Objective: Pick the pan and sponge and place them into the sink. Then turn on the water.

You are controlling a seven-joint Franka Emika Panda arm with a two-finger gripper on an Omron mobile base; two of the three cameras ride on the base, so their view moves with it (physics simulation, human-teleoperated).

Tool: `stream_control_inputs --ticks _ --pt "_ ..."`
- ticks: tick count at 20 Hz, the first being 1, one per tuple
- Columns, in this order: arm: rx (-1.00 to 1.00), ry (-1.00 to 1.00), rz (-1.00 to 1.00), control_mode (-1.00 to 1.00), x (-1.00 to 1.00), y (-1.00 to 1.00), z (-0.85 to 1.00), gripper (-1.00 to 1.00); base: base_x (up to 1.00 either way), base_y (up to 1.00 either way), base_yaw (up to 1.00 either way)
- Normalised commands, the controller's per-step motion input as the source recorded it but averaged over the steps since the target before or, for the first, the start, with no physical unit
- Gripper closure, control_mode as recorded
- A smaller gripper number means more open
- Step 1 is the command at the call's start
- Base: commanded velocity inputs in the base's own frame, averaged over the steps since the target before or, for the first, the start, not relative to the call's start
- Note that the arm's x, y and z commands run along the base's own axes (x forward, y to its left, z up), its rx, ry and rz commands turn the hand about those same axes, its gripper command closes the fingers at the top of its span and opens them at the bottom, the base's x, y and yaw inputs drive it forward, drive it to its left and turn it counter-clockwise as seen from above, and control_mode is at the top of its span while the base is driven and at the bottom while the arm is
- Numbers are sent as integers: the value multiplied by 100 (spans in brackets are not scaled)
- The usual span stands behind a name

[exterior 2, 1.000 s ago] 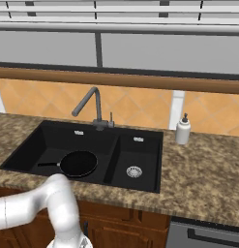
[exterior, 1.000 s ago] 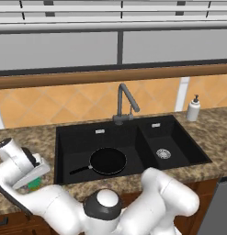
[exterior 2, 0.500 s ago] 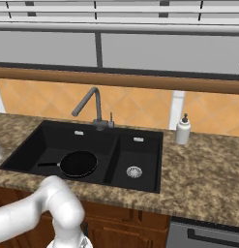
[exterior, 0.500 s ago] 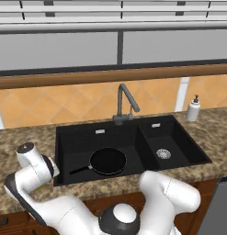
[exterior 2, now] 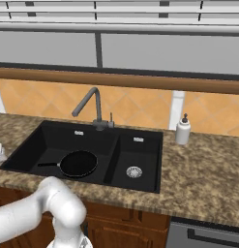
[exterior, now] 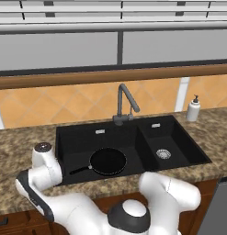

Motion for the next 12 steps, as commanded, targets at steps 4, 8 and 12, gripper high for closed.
stream_control_inputs --ticks 4,8,12 --pt "4 -17 -19 -100 -46 -58 44 100 0 0 0" --pt "2 -23 -31 -100 -35 -65 82 100 0 0 0" --pt "2 -20 -41 -100 -22 -67 72 100 0 0 0"
